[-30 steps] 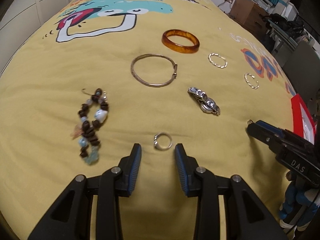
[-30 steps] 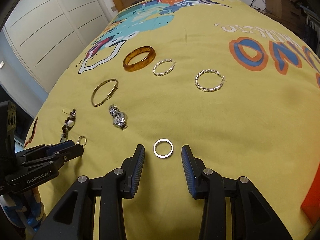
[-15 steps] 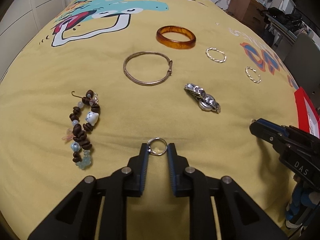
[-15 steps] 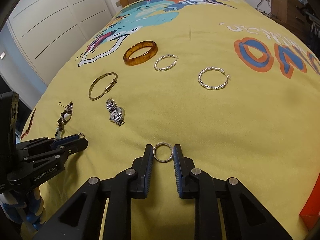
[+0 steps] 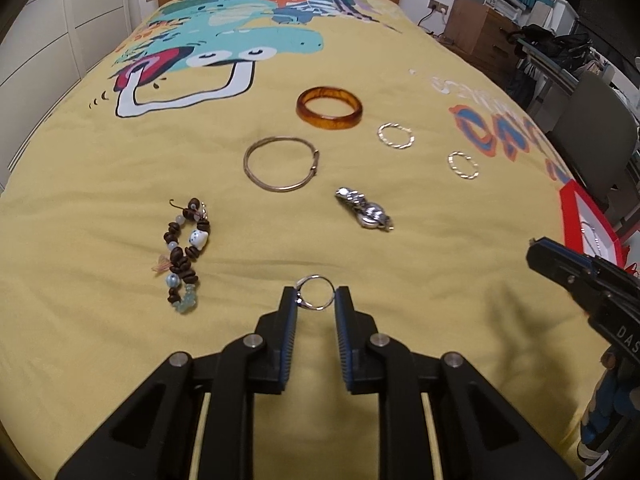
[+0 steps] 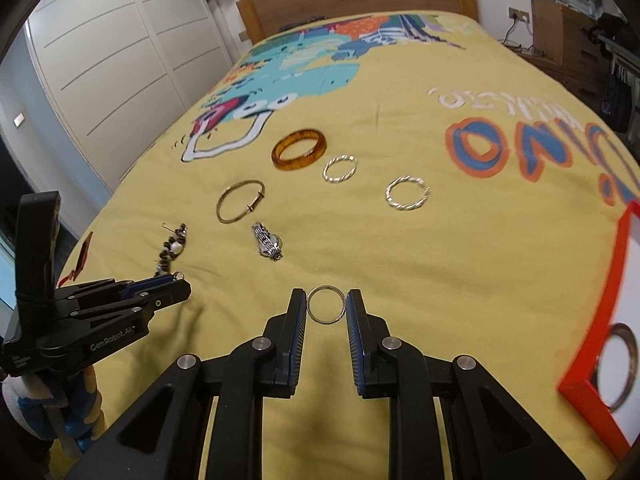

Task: Organize jewelry
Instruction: 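Carry the silver ring into the red box and open the right tool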

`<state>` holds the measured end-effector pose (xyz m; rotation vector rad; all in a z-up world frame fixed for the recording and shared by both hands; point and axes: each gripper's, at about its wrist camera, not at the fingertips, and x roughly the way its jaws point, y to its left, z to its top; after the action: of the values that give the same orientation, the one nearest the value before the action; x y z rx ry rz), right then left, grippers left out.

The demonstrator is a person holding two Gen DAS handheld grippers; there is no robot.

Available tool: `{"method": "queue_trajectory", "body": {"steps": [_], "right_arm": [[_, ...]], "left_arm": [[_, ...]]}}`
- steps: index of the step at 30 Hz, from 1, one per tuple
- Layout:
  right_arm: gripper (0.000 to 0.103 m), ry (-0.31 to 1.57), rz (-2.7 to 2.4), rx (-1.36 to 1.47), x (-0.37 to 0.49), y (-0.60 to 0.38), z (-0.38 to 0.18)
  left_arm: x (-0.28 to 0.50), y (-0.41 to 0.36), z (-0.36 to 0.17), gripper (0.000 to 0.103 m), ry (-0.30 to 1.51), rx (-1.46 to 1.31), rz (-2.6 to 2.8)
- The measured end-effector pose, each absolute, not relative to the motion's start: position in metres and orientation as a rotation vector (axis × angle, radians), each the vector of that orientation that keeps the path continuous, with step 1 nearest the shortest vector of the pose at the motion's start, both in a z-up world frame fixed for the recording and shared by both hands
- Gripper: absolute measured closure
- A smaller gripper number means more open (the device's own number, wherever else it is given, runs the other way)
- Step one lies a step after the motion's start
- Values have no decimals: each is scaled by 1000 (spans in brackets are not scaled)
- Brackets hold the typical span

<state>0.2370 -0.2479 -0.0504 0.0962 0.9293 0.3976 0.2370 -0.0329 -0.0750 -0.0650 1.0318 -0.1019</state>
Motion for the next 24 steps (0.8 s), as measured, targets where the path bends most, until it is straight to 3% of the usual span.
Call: {"method": "queue_trajectory", "body": {"steps": [13,24], "right_arm": [[83,843,334,117,191,-299,-3],[83,808,225,151,164,-379,9]], "left_arm": [[207,-74,-30,85,967,-10,-151],[199,-161,-11,85,951,48,-284]]}}
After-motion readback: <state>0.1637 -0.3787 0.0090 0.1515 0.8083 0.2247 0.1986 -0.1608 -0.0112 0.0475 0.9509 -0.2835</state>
